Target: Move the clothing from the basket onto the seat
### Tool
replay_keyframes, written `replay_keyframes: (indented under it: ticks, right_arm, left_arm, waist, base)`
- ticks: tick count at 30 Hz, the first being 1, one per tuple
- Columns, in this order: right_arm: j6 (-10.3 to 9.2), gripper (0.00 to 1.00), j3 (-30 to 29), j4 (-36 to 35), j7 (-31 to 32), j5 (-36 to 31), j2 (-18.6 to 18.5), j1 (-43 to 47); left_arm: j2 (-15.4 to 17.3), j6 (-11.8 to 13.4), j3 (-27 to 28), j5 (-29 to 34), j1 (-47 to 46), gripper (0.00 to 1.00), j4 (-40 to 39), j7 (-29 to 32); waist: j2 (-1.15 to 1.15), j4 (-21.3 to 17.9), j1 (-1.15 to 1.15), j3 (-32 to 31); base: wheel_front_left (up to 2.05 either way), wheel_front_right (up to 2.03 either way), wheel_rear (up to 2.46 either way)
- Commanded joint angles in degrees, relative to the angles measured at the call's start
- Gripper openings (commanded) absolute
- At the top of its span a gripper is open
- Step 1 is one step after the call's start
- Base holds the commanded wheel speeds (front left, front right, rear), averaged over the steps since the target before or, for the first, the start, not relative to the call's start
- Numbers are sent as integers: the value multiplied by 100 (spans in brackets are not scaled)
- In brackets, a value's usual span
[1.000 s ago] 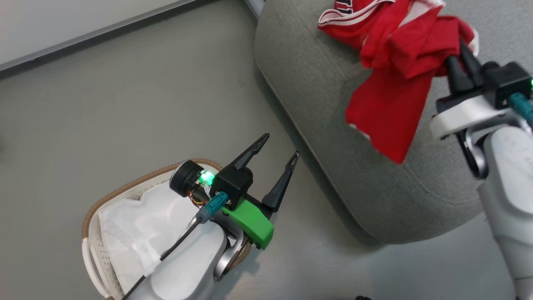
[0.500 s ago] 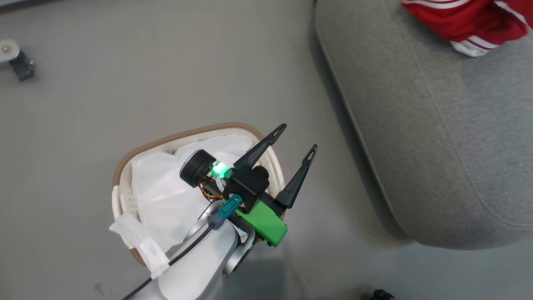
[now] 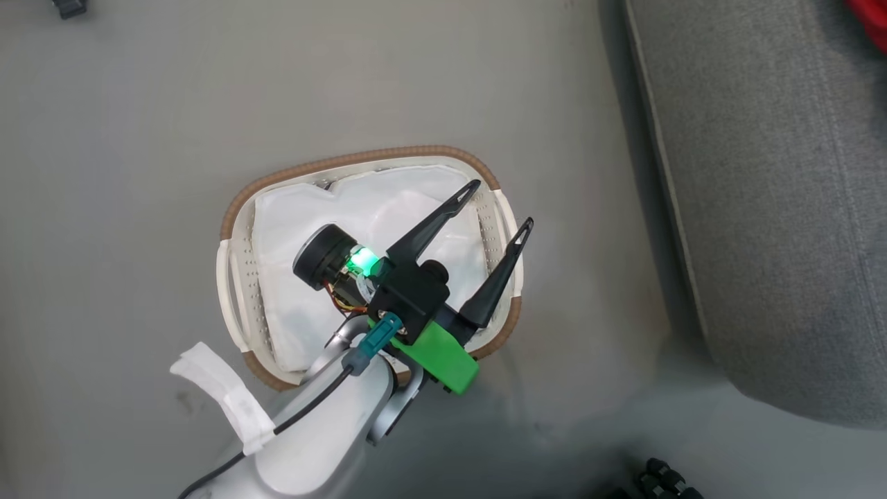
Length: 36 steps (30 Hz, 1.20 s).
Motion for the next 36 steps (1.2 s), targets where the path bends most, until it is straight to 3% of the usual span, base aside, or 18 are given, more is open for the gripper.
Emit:
replay_keyframes:
  ticks: [1,10,19,26,36]
  right_arm:
    - [-7,100,-29,43,-72,-51,-17,-53]
    - [-7,100,259,-252,-180,50,153,332]
    - [-7,100,590,-850,-186,300,226,1058]
    - [-7,100,770,-1215,-187,419,410,1383]
    - [-7,100,903,-1796,-181,603,1072,2208]
  left_arm:
    - [47,26,30,4,-41,100,9,-11]
    - [63,59,84,-137,48,100,127,-29]
    - [-43,20,348,-366,281,100,314,-47]
    - [-165,42,871,-532,743,100,255,-44]
    - [-314,35,1820,-479,1570,100,194,-45]
  waist:
    - [0,25,-1,61]
    - [0,-238,-1,-305]
    - [0,-305,-1,-1048]
    - [0,-139,-1,-1738]
    - [0,333,-1,-2480]
  base:
    - [0,0,0]
    - [0,0,0]
    - [0,0,0]
    - [0,0,0]
    - [0,0,0]
